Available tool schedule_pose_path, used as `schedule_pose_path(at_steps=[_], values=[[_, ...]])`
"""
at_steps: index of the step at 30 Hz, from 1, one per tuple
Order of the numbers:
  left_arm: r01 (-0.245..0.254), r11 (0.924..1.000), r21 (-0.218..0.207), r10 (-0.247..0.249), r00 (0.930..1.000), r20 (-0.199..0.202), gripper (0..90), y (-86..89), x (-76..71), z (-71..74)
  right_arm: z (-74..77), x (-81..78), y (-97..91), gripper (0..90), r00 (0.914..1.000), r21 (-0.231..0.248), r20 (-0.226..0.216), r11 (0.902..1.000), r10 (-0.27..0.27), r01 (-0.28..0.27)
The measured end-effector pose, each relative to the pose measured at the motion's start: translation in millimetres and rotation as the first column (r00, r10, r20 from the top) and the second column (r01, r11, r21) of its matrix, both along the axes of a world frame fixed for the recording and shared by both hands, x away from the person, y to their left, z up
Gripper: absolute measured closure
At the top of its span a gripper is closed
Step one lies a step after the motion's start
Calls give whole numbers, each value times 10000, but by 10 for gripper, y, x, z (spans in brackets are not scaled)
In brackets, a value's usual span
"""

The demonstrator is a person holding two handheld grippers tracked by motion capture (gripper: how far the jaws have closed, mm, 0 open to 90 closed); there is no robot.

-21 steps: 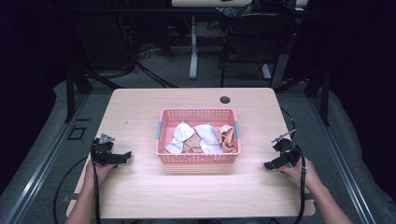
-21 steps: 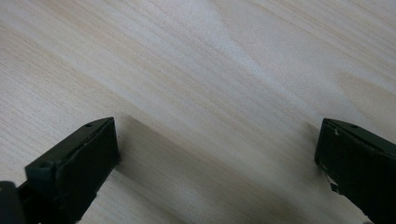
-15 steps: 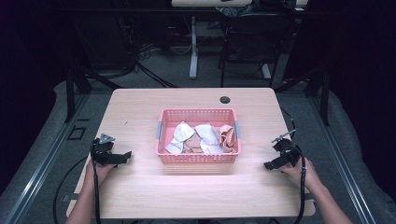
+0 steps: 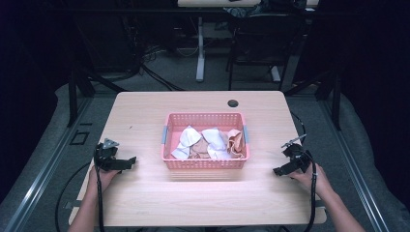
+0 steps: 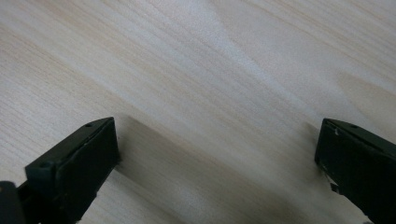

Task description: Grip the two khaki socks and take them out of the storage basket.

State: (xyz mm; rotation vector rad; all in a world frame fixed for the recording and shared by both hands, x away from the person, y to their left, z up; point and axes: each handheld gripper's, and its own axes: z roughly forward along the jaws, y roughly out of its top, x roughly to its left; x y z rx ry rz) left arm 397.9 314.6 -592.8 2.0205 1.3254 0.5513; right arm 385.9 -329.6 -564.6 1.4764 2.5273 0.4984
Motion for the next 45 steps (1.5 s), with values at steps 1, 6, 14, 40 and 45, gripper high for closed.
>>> schedule_pose_path(at_steps=[1,6,14,40,45], values=[[-5,10000,4,5,10000,3,4,0,0,0,1,4,0,0,10000,-20,-15,10000,43,-43],[32,10000,-4,-32,10000,3,4,-1,3,0,29,35,9,3,9990,-223,-326,9993,297,-304],[50,10000,26,-50,10000,-6,4,1,3,1,205,11,90,27,9995,-65,-18,9995,306,-307],[60,10000,27,-60,10000,-6,4,1,3,1,729,-102,469,0,9892,135,512,9903,1371,-1380],[58,10000,32,-58,10000,-8,4,0,2,1,879,-93,600,0,9843,117,699,9865,1623,-1635]])
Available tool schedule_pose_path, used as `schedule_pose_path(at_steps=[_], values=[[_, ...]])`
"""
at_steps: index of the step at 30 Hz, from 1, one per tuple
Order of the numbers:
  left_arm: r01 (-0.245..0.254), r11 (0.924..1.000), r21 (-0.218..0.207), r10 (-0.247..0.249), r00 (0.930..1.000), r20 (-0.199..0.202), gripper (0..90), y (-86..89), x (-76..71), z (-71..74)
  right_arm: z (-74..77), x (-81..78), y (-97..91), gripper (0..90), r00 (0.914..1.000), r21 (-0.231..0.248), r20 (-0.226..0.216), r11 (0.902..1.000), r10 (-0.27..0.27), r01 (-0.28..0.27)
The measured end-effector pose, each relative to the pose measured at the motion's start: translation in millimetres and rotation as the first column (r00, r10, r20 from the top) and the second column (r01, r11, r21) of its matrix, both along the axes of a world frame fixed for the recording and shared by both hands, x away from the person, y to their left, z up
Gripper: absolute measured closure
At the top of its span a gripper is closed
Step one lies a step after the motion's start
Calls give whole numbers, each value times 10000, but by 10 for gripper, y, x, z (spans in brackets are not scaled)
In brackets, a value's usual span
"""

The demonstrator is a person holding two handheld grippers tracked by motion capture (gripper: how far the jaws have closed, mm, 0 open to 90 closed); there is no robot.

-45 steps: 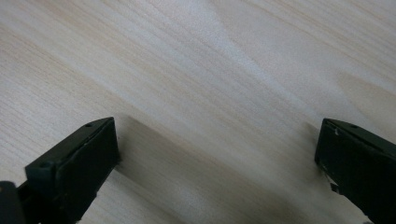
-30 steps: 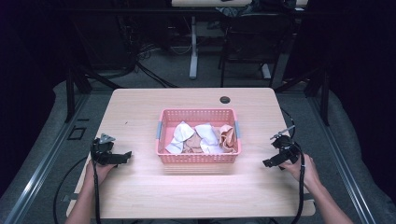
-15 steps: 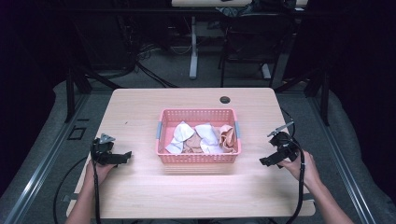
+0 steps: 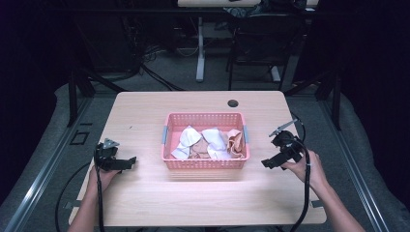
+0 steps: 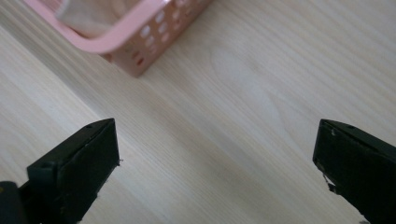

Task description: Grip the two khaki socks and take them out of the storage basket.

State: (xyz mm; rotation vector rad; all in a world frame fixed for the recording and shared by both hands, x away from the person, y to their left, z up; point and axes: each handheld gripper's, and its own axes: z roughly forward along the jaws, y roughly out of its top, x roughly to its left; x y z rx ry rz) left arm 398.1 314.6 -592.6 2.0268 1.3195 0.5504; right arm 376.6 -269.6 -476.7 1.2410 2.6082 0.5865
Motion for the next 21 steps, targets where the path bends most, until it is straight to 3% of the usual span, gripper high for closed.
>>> schedule_pose_path(at_steps=[3,16,21], values=[[-7,10000,-5,7,10000,3,4,0,0,0,86,2,80,0,9998,95,159,9998,149,-150],[7,10000,8,-7,10000,8,4,0,0,0,267,98,439,0,9949,221,-3,9947,1007,-1006],[8,10000,7,-8,10000,6,4,-1,-1,0,291,175,593,17,9921,198,-363,9926,1202,-1196]])
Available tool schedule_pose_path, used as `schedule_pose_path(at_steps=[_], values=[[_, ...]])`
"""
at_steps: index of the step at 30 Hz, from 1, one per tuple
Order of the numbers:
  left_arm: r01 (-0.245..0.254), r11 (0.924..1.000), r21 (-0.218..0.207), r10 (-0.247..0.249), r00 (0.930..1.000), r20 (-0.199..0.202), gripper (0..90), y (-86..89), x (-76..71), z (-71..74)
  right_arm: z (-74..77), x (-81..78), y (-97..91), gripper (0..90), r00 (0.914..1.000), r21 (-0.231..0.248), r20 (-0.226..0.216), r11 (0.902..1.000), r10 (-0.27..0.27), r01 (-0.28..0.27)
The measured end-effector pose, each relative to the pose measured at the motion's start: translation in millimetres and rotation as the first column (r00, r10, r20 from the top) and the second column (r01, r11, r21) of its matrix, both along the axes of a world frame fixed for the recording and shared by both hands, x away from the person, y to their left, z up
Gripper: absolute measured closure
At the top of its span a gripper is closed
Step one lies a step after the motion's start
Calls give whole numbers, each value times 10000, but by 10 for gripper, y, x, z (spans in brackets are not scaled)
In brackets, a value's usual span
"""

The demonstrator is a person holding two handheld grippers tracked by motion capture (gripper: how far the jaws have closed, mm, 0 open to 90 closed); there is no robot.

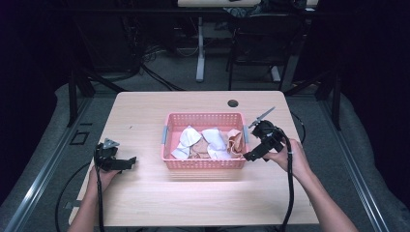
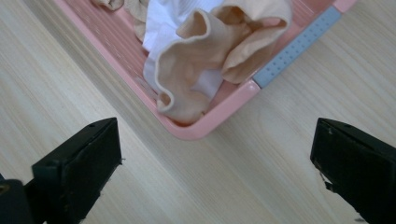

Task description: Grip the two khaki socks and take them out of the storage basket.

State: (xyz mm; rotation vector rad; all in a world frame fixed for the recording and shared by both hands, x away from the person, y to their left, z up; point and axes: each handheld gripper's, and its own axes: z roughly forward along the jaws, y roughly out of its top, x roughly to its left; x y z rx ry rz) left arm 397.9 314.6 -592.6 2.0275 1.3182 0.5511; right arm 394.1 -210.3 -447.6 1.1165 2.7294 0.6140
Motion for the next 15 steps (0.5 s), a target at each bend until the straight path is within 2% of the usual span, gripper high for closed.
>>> schedule_pose_path(at_steps=[5,7,13,15], values=[[3,10000,2,-3,10000,2,4,0,0,0,0,85,211,10,9997,-35,-153,9998,197,-198],[1,10000,-2,-1,10000,3,4,0,0,0,2,104,238,25,9994,-70,-185,9996,282,-283],[-1,10000,-3,1,10000,0,4,0,0,0,-64,200,410,194,9991,-98,-411,9999,90,-94],[1,10000,-1,-1,10000,2,4,0,0,0,-87,229,461,283,9982,-510,-582,9986,130,-159]])
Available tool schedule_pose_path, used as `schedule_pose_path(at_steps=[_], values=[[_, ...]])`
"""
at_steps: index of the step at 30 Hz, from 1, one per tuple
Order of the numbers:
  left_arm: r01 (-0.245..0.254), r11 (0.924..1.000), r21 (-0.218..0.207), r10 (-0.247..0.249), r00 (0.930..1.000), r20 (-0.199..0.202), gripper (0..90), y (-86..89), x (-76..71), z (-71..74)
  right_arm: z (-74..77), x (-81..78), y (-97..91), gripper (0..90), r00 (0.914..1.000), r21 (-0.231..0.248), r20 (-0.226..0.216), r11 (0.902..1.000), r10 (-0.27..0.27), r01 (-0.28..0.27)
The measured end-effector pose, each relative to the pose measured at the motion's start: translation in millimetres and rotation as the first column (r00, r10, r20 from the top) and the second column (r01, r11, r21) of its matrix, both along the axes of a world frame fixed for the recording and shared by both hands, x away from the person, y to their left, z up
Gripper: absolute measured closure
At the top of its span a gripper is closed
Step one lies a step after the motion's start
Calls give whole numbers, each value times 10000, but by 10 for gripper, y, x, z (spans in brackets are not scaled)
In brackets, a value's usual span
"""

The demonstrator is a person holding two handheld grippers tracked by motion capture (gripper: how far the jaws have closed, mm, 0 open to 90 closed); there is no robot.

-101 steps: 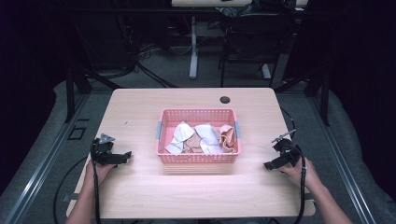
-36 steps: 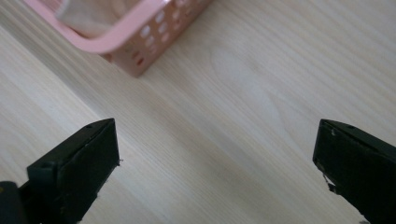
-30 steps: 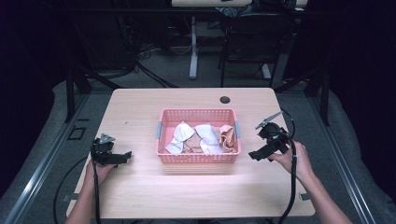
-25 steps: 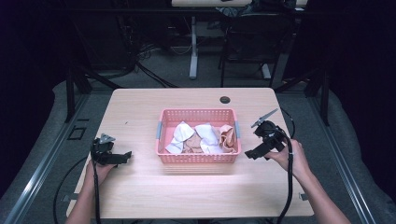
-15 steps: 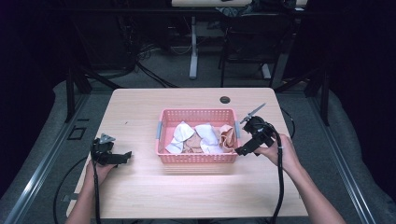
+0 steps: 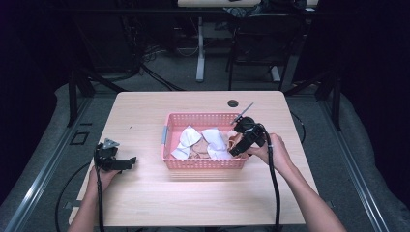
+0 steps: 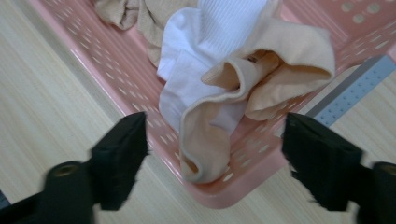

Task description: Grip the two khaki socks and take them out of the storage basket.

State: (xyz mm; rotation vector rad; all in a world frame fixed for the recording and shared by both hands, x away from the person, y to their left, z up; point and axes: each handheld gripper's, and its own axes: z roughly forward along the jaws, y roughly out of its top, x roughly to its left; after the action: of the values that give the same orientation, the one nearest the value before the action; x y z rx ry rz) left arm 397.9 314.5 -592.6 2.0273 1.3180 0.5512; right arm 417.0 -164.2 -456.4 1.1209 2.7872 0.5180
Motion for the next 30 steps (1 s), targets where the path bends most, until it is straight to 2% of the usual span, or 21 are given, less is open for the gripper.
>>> schedule_pose_path(at_steps=[2,3,4,5,9,11,12,13,14,16,17,18,22,27,30], values=[[3,10000,0,-3,10000,0,4,0,0,0,-46,13,42,348,9999,28,-71,9999,-152,152],[-1,10000,-5,1,10000,-3,4,0,0,0,-65,31,62,394,9998,-104,-142,9998,-162,161],[-8,10000,-11,8,10000,-17,4,-1,-1,0,-65,31,62,394,9998,-104,-142,9998,-162,161],[2,10000,-1,-2,10000,-7,4,0,0,0,-88,41,86,448,9996,-79,-180,9997,-236,235],[4,10000,1,-4,10000,-3,4,0,0,0,-114,42,123,502,9996,-79,-233,9999,-137,135],[4,10000,1,-4,10000,-4,4,0,0,0,-138,41,152,535,9995,-185,-285,9998,-103,97],[1,10000,-3,-1,10000,-2,4,0,0,0,-167,44,172,616,9997,-347,-216,9993,-148,141],[2,10000,-2,-2,10000,-2,4,0,0,0,-167,44,172,616,9997,-347,-216,9993,-148,141],[3,10000,0,-3,10000,-1,4,0,0,0,-186,53,174,656,9994,-569,-307,9982,-185,167],[5,10000,1,-5,10000,-3,4,0,0,0,-191,55,169,686,9994,-581,-287,9981,-213,196],[2,10000,-1,-2,10000,-2,4,0,0,0,-199,51,163,704,9991,-430,-252,9986,-331,320],[4,10000,-1,-4,10000,-3,4,0,0,0,-179,60,151,730,9991,-620,-334,9978,-251,230],[5,10000,1,-5,10000,-2,4,0,0,0,-172,65,131,801,9989,-548,-374,9982,-270,249],[13,10000,9,-13,10000,-2,4,1,0,1,-154,69,117,833,9989,-555,-412,9982,-239,216],[7,10000,2,-7,10000,1,4,0,0,0,-108,78,99,860,9985,-365,-487,9991,-232,215]])
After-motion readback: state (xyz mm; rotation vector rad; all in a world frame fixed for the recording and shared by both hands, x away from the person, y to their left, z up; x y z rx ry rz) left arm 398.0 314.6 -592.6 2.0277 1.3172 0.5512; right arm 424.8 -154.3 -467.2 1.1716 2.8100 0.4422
